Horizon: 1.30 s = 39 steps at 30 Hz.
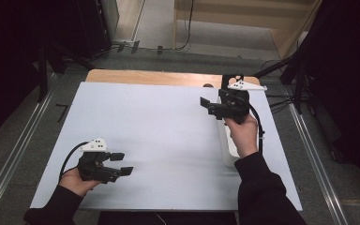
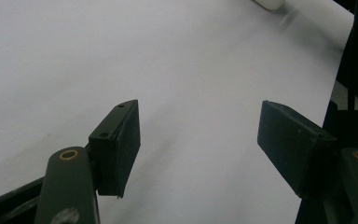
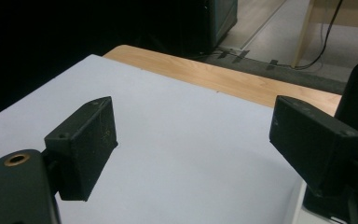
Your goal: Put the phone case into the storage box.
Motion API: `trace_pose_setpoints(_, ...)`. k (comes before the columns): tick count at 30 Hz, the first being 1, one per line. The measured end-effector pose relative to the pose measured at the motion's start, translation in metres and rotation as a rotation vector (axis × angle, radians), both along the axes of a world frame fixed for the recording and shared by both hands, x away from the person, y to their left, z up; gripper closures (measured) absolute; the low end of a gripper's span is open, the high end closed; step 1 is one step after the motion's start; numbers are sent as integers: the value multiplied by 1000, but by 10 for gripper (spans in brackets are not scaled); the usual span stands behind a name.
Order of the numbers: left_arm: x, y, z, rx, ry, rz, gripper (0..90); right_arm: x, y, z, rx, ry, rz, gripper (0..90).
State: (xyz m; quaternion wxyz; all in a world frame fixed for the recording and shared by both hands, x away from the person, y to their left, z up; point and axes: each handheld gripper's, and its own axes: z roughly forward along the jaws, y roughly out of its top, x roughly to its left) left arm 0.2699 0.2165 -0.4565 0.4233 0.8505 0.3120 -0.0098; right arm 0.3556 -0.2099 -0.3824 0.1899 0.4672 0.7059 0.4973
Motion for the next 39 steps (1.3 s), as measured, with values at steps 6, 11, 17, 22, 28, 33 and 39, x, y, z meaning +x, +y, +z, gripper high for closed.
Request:
trace_pose_setpoints(6,-1,0,-1,-3,5,-15,300,-11,-1,-6,44,22,46,133)
trace_pose_setpoints(11,-1,0,-1,3,5,-30,300,-20,-1,-10,22,21,68,133)
trace_pose_setpoints(17,1,0,-2,4,10,-33,300,-30,2,-16,24,20,102,133)
trace_pose_setpoints(22,3,-4,-3,16,7,-45,300,-38,7,-22,2,4,136,133)
trace_pose_setpoints(28,5,-4,-3,13,9,-48,300,-47,9,-28,-23,13,166,133)
trace_pose_setpoints(33,5,-5,-3,14,7,-47,301,-55,9,-32,-21,22,177,133)
trace_pose_setpoints(39,5,-5,-3,15,4,-49,300,-63,10,-37,-27,36,214,133)
